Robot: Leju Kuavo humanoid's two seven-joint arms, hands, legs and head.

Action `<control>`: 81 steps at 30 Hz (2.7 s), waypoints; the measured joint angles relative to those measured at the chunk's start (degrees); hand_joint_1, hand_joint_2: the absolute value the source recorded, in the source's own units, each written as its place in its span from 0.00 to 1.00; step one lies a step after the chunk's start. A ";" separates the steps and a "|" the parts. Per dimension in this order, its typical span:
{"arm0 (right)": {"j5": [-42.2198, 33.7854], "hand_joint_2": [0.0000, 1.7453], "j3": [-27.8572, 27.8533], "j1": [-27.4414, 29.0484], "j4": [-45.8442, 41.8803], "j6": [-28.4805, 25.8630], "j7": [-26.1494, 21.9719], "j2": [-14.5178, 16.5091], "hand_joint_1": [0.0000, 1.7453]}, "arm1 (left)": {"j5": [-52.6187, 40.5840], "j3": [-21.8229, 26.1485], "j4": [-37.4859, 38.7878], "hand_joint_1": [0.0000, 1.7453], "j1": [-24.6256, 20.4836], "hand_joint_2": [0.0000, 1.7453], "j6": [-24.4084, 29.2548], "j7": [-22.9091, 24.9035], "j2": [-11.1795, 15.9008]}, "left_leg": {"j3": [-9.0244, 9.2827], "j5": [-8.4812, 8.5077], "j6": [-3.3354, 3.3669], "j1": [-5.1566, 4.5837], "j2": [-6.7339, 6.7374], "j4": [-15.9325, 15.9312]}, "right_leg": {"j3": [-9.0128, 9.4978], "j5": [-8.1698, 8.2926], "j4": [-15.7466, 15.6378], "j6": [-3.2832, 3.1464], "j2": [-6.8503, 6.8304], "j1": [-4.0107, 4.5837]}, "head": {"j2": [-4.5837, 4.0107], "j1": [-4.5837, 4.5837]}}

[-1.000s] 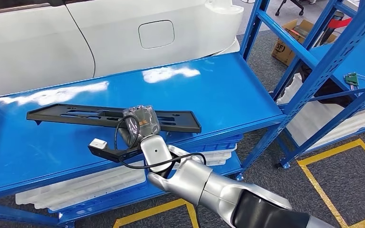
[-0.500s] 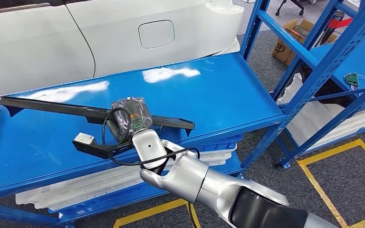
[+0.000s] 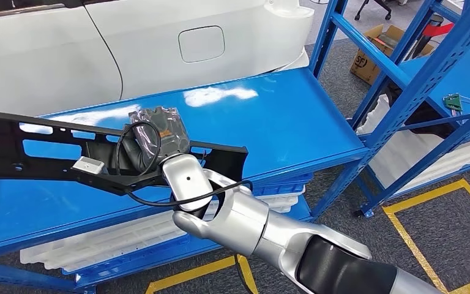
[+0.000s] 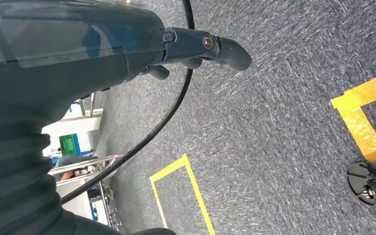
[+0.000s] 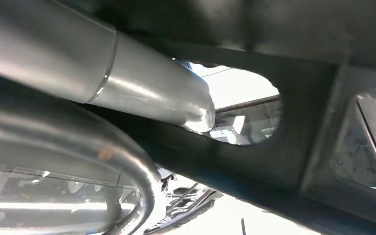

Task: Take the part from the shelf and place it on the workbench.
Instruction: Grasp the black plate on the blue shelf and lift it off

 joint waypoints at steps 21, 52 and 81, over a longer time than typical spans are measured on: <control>-0.56 0.00 -0.01 -0.08 -1.07 -0.05 -0.05 0.37 1.00 | -0.16 -0.02 0.00 0.00 0.03 1.00 0.17 0.00 0.00 | 0.00 0.00 0.00 0.00 0.00 0.00 | 0.00 0.00 0.00 0.00 0.00 0.00 | 0.00 0.00; -1.39 0.00 0.02 -0.09 -1.44 -0.64 0.09 0.40 1.00 | -1.58 -1.86 0.00 0.00 0.13 1.00 2.94 -0.04 0.02 | 0.00 0.00 0.00 0.00 0.00 0.00 | 0.00 0.00 0.00 0.00 0.00 0.00 | 0.00 0.00; -3.14 0.00 0.07 -0.32 -1.75 -1.75 -0.17 2.71 1.00 | 0.43 -1.35 0.00 0.00 0.13 1.00 2.09 -0.04 0.05 | 0.00 0.00 0.00 0.00 0.00 0.00 | 0.00 0.00 0.00 0.00 0.00 0.00 | 0.00 0.00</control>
